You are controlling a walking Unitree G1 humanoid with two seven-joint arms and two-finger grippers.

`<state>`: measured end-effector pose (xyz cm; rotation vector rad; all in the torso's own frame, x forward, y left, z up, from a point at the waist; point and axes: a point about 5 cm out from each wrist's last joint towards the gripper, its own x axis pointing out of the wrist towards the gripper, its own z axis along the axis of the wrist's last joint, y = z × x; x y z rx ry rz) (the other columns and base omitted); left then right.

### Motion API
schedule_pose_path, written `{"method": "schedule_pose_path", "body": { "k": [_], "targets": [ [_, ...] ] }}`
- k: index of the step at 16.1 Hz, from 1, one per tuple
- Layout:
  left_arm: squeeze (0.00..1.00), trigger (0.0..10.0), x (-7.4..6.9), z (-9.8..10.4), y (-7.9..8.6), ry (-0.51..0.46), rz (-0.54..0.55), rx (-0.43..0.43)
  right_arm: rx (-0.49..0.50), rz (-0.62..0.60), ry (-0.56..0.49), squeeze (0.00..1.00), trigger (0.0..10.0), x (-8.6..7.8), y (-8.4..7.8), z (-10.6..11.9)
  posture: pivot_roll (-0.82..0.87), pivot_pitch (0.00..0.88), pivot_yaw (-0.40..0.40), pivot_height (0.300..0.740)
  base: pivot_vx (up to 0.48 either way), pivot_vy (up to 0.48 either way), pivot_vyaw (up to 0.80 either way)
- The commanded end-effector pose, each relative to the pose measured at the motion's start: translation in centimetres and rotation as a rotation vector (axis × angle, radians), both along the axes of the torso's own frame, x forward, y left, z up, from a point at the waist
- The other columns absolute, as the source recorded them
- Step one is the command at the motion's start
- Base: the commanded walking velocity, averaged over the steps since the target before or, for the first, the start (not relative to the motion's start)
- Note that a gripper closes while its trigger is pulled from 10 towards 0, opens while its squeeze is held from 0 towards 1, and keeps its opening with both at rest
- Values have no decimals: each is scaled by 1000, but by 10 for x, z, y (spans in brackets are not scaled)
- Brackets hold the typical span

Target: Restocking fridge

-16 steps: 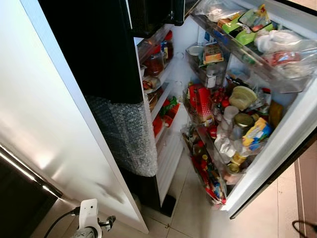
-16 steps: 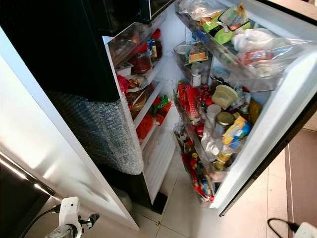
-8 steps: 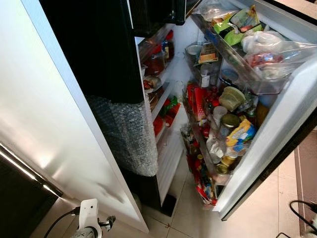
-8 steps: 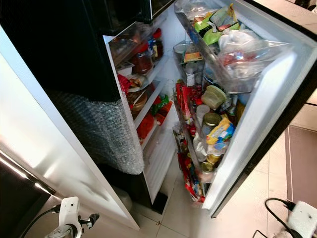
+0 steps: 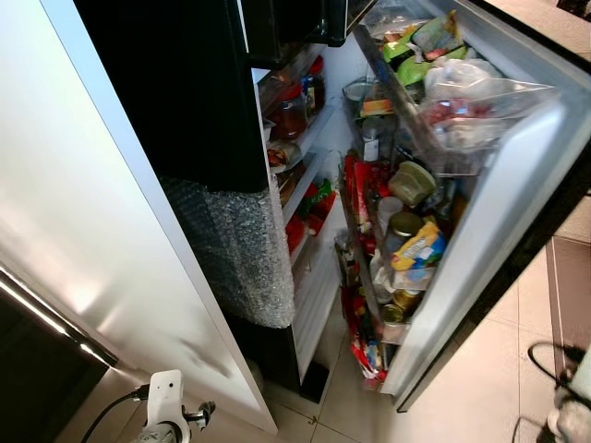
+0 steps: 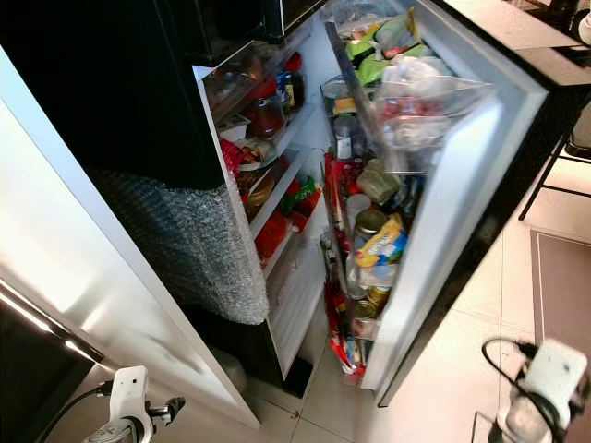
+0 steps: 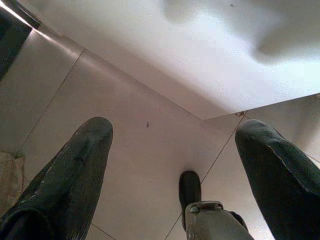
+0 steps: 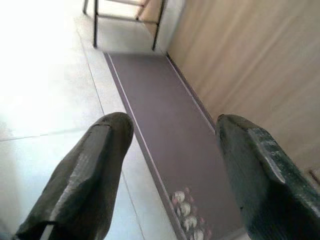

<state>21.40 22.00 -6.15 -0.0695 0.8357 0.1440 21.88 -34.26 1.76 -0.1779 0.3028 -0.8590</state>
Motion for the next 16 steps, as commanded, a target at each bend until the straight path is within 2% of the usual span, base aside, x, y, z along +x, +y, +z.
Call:
{"method": "schedule_pose_path", "body": {
  "k": [1,7,10,13,16],
  "targets": [
    [0,10000,-3,-1,4,20,-14,16,-43,60,-21,0,10000,11,1,10,-69,37,75,740,0,0,0],
    [0,10000,-3,-1,4,20,-16,19,-46,190,-163,0,10000,44,8,40,-65,38,75,740,0,0,0],
    [0,10000,-3,-1,4,22,-19,18,-61,269,-183,0,10000,55,14,48,-64,38,74,740,0,0,0],
    [0,10000,-3,-1,4,22,-23,17,-64,474,-217,0,10000,74,37,59,-64,44,77,740,0,0,0],
    [0,10000,-3,-1,4,23,-26,20,-44,622,-253,0,10000,87,54,68,-63,38,77,740,0,0,0]
  ]
}}
